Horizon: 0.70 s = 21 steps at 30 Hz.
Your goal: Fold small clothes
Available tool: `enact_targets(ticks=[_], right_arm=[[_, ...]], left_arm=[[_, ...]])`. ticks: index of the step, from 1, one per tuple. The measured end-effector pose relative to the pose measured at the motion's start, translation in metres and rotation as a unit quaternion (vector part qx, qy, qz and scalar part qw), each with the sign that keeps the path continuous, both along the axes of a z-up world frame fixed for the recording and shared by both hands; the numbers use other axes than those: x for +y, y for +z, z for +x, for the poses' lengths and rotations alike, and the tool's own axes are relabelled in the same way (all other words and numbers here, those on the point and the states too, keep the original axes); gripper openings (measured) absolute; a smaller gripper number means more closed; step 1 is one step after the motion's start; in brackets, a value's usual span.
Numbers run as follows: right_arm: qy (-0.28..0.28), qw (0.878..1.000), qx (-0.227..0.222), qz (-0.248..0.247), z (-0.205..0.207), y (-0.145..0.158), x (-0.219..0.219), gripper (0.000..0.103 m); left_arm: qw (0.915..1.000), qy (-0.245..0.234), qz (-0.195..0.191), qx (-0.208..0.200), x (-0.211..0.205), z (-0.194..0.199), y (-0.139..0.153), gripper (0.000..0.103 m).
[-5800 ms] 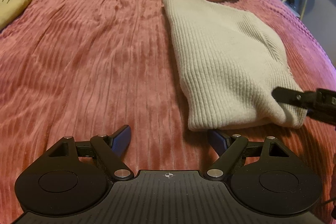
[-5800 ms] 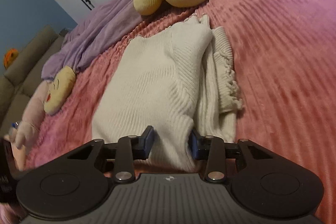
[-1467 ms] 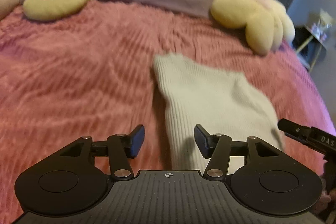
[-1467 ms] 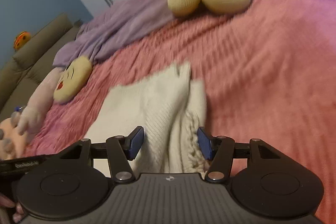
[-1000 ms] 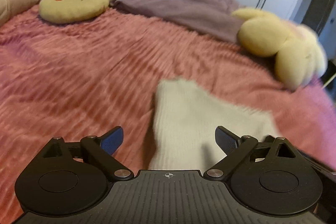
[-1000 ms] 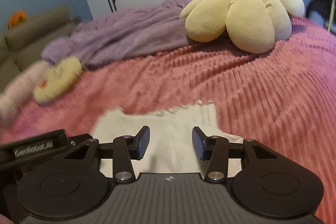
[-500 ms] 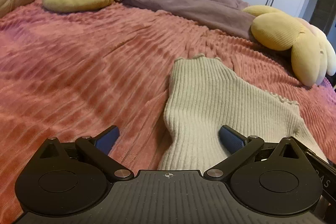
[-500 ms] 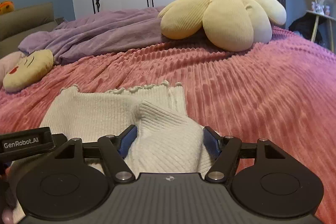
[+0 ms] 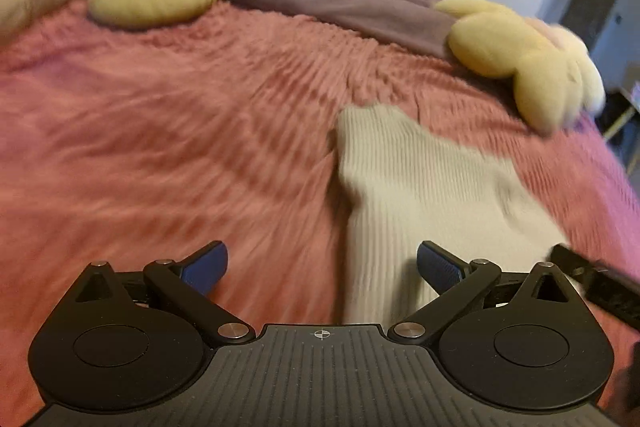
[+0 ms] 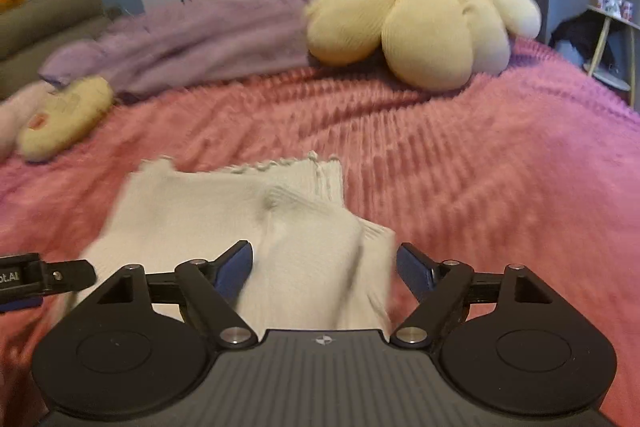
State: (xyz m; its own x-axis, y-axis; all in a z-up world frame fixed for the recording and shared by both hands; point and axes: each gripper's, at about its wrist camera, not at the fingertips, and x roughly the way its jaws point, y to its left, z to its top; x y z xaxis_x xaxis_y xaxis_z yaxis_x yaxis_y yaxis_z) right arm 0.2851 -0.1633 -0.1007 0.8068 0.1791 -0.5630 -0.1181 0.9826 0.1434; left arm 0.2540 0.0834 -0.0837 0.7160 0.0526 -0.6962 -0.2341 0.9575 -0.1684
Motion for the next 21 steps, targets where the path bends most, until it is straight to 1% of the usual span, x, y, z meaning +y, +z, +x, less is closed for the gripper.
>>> enact_targets(ticks=[1, 3, 5, 7, 9, 10, 12, 14, 17, 18, 19, 21], right_arm=[[0.006, 1.0, -0.002, 0.004, -0.021, 0.003, -0.004, 0.083], [0.013, 1.0, 0.017, 0.01, -0.058, 0.001, -0.009, 0.083], [0.02, 0.999, 0.044, 0.019, -0.091, -0.008, -0.014, 0.083], [0.018, 0.998, 0.065, 0.014, -0.109, -0.018, -0.015, 0.08], [0.016, 0.996, 0.083, 0.019, -0.114, -0.023, -0.018, 0.07], [0.016, 0.996, 0.084, 0.018, -0.115, -0.022, -0.018, 0.069], [0.012, 0.997, 0.081, 0.001, -0.115, -0.017, -0.016, 0.068], [0.021, 0.997, 0.076, -0.004, -0.109, -0.013, -0.013, 0.068], [0.036, 0.995, 0.084, -0.032, -0.099, -0.019, -0.005, 0.068], [0.038, 0.995, 0.086, -0.039, -0.095, -0.022, -0.004, 0.068], [0.03, 0.995, 0.086, -0.044, -0.092, -0.023, -0.005, 0.068], [0.013, 0.995, 0.088, -0.043, -0.088, -0.022, -0.011, 0.068]], left_arm=[[0.9999, -0.003, 0.01, 0.007, -0.003, -0.017, 0.0, 0.103], [0.9998, -0.011, 0.011, 0.01, -0.008, -0.041, -0.007, 0.103], [0.9989, -0.018, 0.016, 0.04, -0.015, -0.05, -0.02, 0.103], [0.9985, -0.019, 0.019, 0.048, -0.018, -0.056, -0.028, 0.103], [0.9981, -0.02, 0.027, 0.052, -0.019, -0.057, -0.025, 0.103], [0.9978, -0.018, 0.029, 0.056, -0.019, -0.056, -0.022, 0.103], [0.9981, -0.014, 0.025, 0.056, -0.018, -0.055, -0.017, 0.103], [0.9978, -0.01, 0.025, 0.061, -0.018, -0.052, -0.016, 0.103], [0.9965, -0.005, 0.014, 0.082, -0.017, -0.048, -0.019, 0.103], [0.9966, -0.003, 0.01, 0.082, -0.016, -0.05, -0.018, 0.103], [0.9966, -0.002, 0.015, 0.081, -0.015, -0.05, -0.017, 0.103], [0.9958, -0.004, 0.037, 0.083, -0.016, -0.051, -0.018, 0.103]])
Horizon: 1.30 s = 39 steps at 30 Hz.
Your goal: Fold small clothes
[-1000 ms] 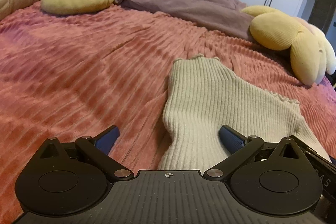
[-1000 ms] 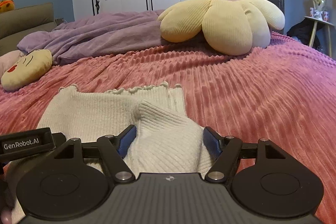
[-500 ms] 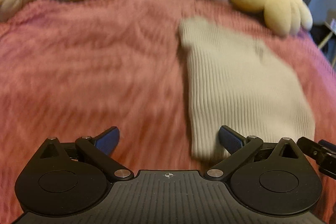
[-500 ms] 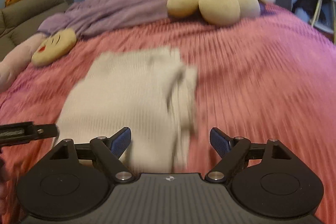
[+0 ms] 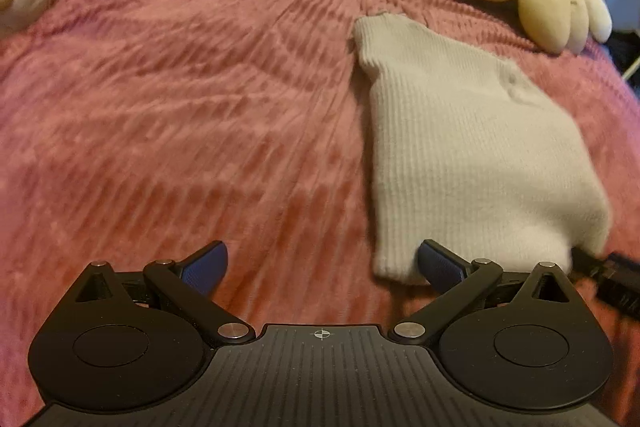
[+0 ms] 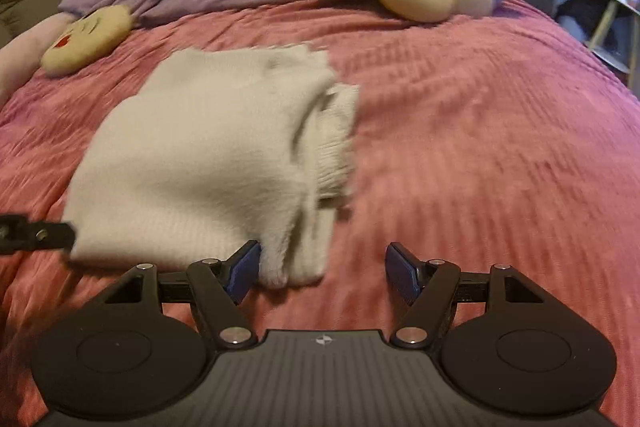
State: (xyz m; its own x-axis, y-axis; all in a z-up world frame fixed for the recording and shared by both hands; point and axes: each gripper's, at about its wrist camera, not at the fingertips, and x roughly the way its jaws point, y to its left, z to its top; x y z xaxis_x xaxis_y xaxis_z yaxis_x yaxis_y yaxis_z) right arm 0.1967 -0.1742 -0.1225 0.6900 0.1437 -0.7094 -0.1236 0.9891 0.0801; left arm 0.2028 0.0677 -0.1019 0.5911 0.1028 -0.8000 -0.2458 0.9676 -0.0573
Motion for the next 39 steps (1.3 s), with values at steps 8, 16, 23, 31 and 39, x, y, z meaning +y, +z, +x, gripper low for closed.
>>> enact_targets(ticks=[8, 16, 23, 31, 39], right_arm=[[-0.003, 0.999, 0.032, -0.013, 0.004, 0.003, -0.002, 0.072], [0.028, 0.999, 0.029, -0.031, -0.046, 0.027, 0.0, 0.093], [0.031, 0.996, 0.082, -0.011, -0.08, 0.045, -0.007, 0.099], [0.024, 0.997, 0.063, -0.047, -0.094, 0.073, 0.008, 0.099], [0.007, 0.995, 0.072, -0.062, -0.096, 0.082, 0.017, 0.099]], left_arm=[[0.9997, 0.016, 0.0, 0.017, 0.007, -0.014, 0.01, 0.103], [0.9991, -0.004, 0.031, 0.028, -0.009, -0.037, 0.032, 0.103], [0.9985, -0.024, 0.037, 0.033, -0.028, -0.06, 0.053, 0.103], [0.9975, -0.031, 0.06, 0.021, -0.038, -0.078, 0.077, 0.103], [0.9973, -0.038, 0.062, 0.013, -0.041, -0.087, 0.086, 0.103]])
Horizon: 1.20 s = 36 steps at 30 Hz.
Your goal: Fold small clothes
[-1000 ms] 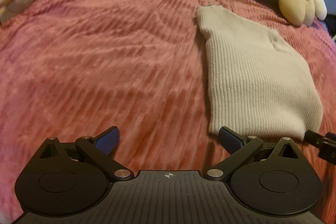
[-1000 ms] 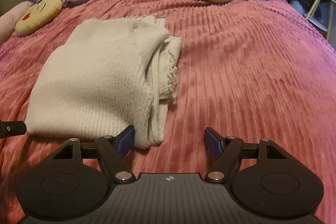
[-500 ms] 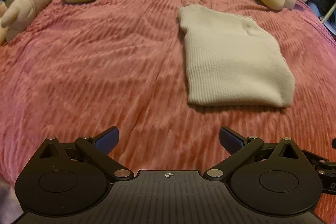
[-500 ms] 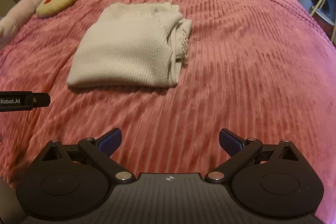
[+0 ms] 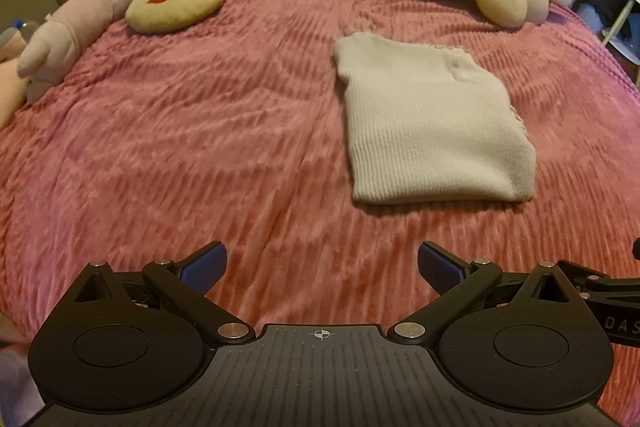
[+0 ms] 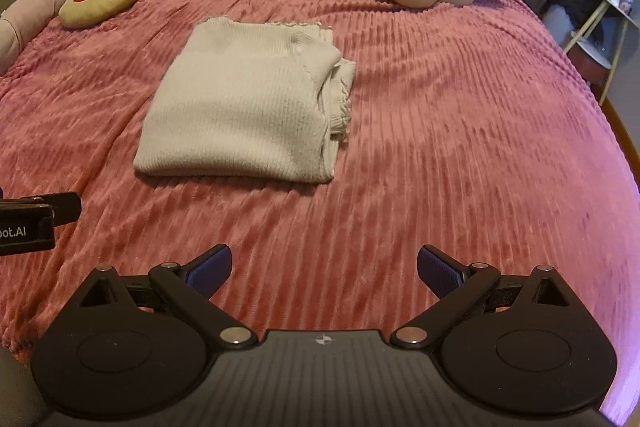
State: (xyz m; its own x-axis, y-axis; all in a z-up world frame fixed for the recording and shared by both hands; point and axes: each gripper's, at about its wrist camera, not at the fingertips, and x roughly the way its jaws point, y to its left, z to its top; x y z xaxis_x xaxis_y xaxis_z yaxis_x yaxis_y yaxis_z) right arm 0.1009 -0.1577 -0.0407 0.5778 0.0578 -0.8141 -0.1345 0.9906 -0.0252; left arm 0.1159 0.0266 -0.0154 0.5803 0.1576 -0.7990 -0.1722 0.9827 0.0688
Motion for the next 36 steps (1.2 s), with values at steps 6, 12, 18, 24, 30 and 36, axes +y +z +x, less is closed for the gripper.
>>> enact_targets(ticks=[6, 12, 18, 24, 30, 36], right_arm=[[0.0, 1.0, 0.0, -0.006, -0.0026, 0.0025, 0.004, 0.099], [0.0, 1.0, 0.004, -0.002, -0.003, 0.0028, 0.0032, 0.099], [0.0, 1.0, 0.003, -0.001, -0.0032, 0.0029, 0.0015, 0.099], [-0.001, 1.0, 0.002, 0.002, -0.0039, 0.0026, 0.0006, 0.099], [-0.001, 1.0, 0.004, -0.001, -0.0037, 0.0021, 0.0009, 0.099], [0.001, 1.0, 0.001, 0.001, -0.0037, 0.0031, 0.0019, 0.099]], left_arm=[[1.0, -0.005, -0.002, -0.001, -0.0016, -0.0029, 0.001, 0.103], [1.0, -0.007, -0.001, 0.0, -0.0036, -0.0019, 0.0009, 0.103], [1.0, -0.009, 0.001, 0.0, -0.0055, -0.0011, 0.0008, 0.103], [0.9999, -0.013, 0.0, 0.005, -0.006, -0.0014, -0.001, 0.103], [0.9999, -0.014, -0.003, 0.005, -0.0048, -0.0014, -0.0015, 0.103], [0.9999, -0.014, -0.003, 0.006, -0.0045, -0.0012, -0.0014, 0.103]])
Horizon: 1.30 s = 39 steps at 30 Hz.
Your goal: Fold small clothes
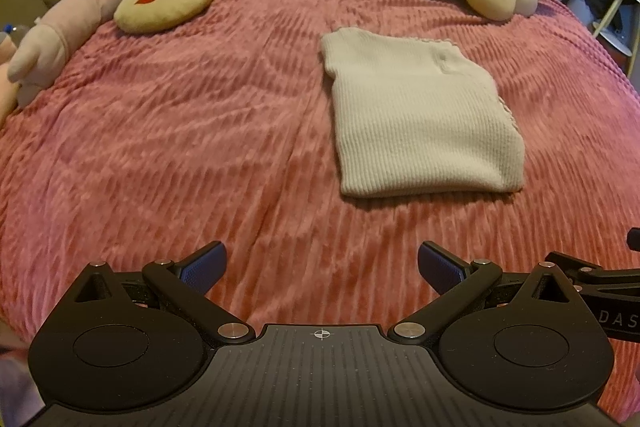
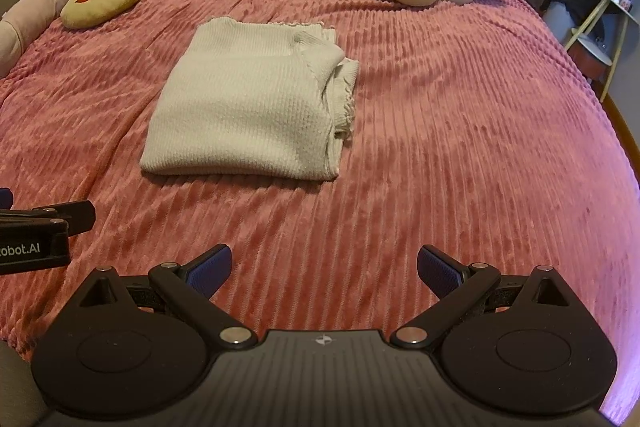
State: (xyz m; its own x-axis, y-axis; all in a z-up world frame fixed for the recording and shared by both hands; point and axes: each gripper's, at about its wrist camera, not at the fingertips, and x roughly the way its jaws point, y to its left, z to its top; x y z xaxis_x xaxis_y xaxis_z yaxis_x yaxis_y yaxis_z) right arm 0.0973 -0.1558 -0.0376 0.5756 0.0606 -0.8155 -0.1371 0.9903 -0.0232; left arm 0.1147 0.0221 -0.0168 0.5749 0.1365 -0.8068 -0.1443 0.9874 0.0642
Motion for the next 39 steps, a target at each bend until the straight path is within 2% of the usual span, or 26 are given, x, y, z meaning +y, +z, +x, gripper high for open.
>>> enact_targets(ticks=[39], right_arm=[[-0.005, 1.0, -0.009, 0.006, -0.0036, 0.0058, -0.0008, 0.099]], left_arm=[[0.9999, -0.015, -0.001, -0.006, -0.0043, -0.0013, 0.0029, 0.103]])
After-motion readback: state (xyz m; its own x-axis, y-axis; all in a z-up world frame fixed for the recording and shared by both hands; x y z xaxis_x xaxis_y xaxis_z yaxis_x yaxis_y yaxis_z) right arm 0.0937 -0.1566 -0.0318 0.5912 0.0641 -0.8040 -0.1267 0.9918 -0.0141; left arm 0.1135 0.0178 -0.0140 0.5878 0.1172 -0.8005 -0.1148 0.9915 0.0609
